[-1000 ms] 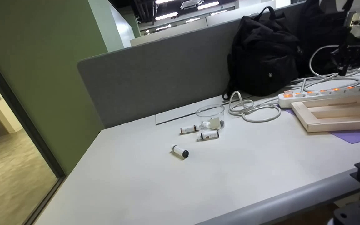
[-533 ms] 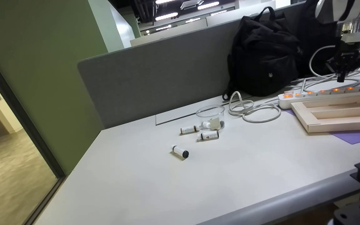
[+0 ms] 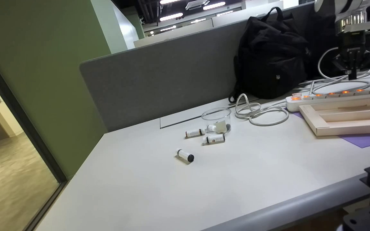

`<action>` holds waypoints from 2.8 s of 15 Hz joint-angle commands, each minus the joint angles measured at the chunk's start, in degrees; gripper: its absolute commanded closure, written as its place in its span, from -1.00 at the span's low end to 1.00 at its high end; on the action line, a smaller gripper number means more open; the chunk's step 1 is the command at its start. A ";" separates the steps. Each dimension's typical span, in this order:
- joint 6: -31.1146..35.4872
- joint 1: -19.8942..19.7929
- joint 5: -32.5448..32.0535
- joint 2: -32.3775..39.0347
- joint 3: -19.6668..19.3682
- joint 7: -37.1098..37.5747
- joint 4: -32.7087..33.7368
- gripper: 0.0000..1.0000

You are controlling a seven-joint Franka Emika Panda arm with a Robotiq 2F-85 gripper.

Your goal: Switch off the third slot of the extension cord

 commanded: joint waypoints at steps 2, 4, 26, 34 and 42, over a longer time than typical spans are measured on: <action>5.00 1.25 -3.65 -3.21 -1.11 1.71 -6.46 1.00; 5.70 1.31 -4.34 -3.47 -0.94 1.58 -8.09 1.00; 19.44 4.41 -7.98 -9.28 0.53 1.04 -20.33 1.00; 20.83 5.39 -9.65 -10.47 -0.33 1.67 -22.73 1.00; 22.28 5.19 -10.27 -10.59 -0.80 1.91 -24.21 1.00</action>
